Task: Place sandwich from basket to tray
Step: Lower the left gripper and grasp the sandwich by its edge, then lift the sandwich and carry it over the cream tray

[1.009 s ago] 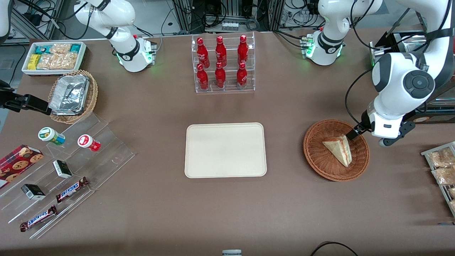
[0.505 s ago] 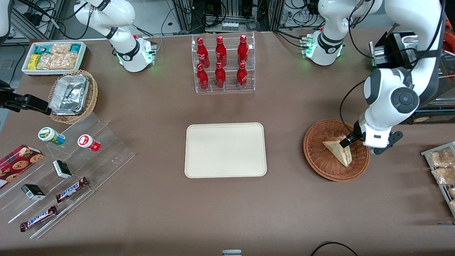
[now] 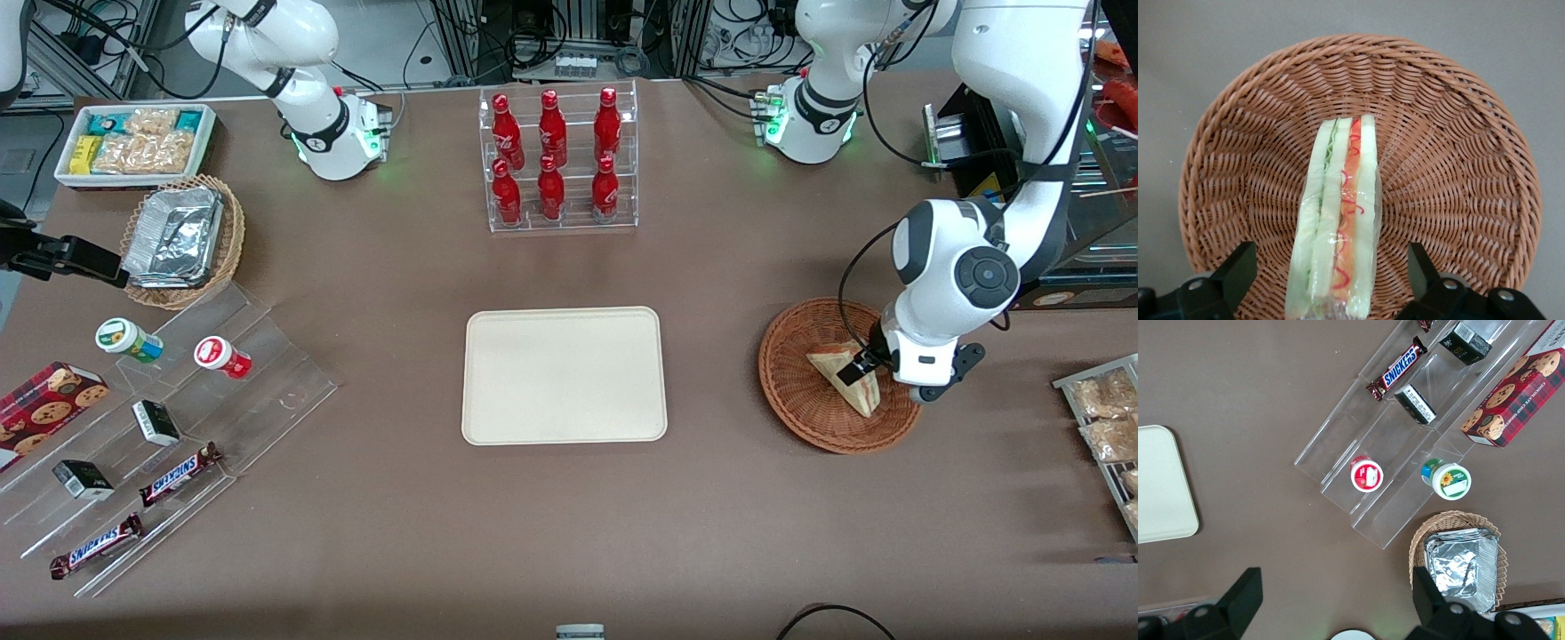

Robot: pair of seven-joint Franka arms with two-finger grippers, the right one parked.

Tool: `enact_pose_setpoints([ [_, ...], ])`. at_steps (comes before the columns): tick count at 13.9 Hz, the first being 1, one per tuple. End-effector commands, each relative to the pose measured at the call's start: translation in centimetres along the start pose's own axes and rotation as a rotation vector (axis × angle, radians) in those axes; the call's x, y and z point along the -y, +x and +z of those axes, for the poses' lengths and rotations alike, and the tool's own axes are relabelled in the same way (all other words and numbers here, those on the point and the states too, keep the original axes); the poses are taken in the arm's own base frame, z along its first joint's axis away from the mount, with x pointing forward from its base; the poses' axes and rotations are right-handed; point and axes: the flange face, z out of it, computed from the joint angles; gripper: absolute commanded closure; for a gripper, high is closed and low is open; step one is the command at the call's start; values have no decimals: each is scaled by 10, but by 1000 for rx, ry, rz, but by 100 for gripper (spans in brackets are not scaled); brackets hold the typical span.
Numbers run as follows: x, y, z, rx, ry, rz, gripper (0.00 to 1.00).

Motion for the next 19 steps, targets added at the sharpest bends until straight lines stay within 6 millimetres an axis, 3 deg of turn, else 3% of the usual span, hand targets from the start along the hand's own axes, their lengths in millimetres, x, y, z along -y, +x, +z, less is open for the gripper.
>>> enact_pose_setpoints([
  [1,-5,-3,6,4,-3,-51,11],
  [6,-15,-17,25,31,27,-105,99],
  [11,-18,-14,17,31,47,-64,100],
  [15,-47,-15,-33,72,111,103,100],
  [17,-71,-33,-60,78,129,250,100],
  [19,-104,-66,-74,62,141,428,100],
])
